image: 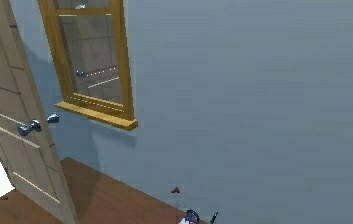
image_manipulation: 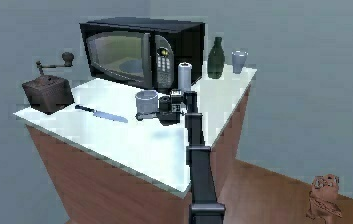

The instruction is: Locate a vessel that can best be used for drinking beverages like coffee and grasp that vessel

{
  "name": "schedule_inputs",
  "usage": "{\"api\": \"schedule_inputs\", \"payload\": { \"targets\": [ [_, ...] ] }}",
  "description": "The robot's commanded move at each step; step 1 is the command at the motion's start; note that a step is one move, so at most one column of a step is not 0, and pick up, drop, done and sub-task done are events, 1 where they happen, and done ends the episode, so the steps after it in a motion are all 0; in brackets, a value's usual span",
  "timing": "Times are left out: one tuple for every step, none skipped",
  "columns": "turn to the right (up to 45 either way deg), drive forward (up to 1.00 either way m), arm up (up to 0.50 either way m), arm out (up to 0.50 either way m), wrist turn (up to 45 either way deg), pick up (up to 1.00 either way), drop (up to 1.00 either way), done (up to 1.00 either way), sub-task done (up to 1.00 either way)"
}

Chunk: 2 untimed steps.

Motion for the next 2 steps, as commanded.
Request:
{"api": "schedule_inputs", "payload": {
  "targets": [
    [0.0,0.0,0.1,0.0,0.0,0.0,0.0,0.0,0.0],
    [0.0,0.0,0.0,0.0,0.0,0.0,0.0,1.0,0.0]
  ]
}}
